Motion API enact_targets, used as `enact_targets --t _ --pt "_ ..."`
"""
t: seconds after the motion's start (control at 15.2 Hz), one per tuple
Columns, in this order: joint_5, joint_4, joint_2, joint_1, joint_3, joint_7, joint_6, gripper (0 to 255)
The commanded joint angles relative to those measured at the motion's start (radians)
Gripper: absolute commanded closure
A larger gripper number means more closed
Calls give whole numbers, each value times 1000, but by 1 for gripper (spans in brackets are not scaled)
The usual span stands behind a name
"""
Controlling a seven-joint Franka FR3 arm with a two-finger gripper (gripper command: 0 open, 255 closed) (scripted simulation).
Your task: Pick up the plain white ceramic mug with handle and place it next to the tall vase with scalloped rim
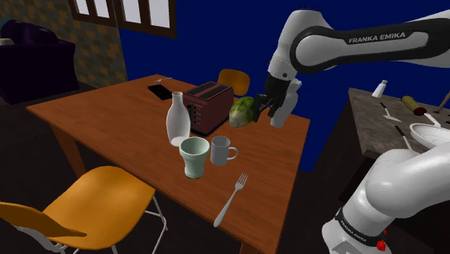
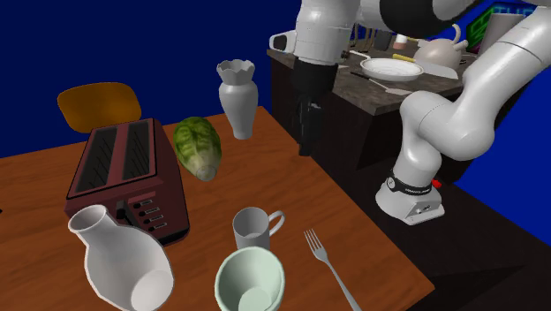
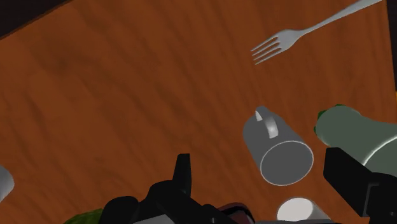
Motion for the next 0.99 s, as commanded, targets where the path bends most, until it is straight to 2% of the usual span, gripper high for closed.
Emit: enact_targets --t 0.0,0.4,0.73,0.92 --pt "-1 -10 57 -5 32 41 75 0" --pt "-48 17 267 -34 119 174 267 0" --pt "-151 83 467 -63 178 321 397 0" --pt "-165 78 494 -64 179 333 427 0"
